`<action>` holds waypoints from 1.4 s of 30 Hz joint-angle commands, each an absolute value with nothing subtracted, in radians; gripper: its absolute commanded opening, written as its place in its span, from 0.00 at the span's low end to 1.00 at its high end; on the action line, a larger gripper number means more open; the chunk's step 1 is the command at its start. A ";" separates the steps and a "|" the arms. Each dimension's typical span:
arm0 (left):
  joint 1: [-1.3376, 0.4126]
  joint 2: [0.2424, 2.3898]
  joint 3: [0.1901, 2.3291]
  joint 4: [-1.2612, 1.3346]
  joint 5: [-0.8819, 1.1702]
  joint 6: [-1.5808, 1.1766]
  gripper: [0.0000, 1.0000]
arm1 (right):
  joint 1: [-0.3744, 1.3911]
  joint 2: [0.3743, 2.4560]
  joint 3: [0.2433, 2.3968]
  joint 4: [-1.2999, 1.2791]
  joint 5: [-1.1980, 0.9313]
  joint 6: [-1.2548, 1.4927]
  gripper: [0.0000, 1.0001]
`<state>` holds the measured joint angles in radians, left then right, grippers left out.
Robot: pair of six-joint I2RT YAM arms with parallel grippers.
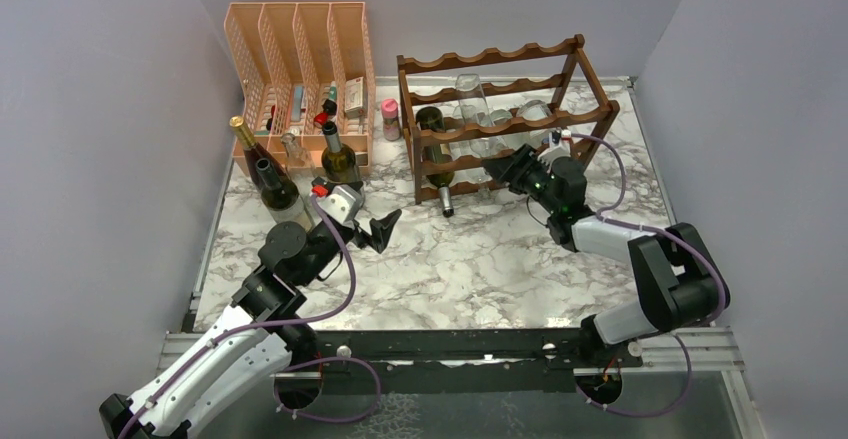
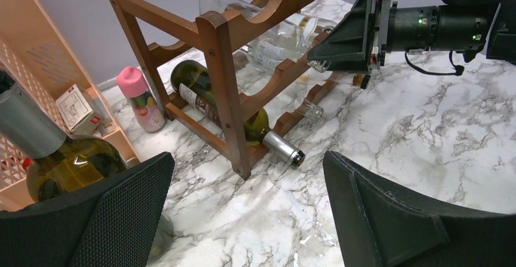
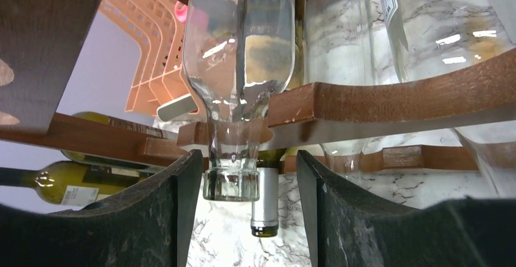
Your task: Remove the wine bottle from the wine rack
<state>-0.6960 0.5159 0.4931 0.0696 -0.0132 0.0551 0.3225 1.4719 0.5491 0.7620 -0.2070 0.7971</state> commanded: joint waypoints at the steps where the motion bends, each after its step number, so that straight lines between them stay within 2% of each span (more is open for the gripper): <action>1: -0.699 0.521 0.486 0.086 -0.037 0.066 0.99 | 0.327 1.505 0.582 0.836 -0.195 0.820 0.59; 8: -0.699 0.521 0.481 0.089 -0.040 0.070 0.99 | 0.326 1.549 0.604 0.871 -0.224 0.851 0.46; 16: -0.699 0.524 0.479 0.090 -0.046 0.075 0.99 | 0.327 1.557 0.618 0.844 -0.220 0.871 0.48; 20: -0.699 0.522 0.477 0.090 -0.052 0.077 0.99 | 0.327 1.545 0.617 0.848 -0.226 0.876 0.45; 36: -0.699 0.524 0.465 0.101 -0.061 0.088 0.99 | 0.327 1.268 0.442 0.792 -0.248 0.874 0.03; 42: -0.700 0.534 0.459 0.108 -0.059 0.093 0.99 | 0.327 1.113 0.363 0.671 -0.252 0.868 0.01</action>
<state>-0.6960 0.5274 0.4744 0.0738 -0.0429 0.0776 0.3252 1.2079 0.4030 0.7292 -0.2337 0.8810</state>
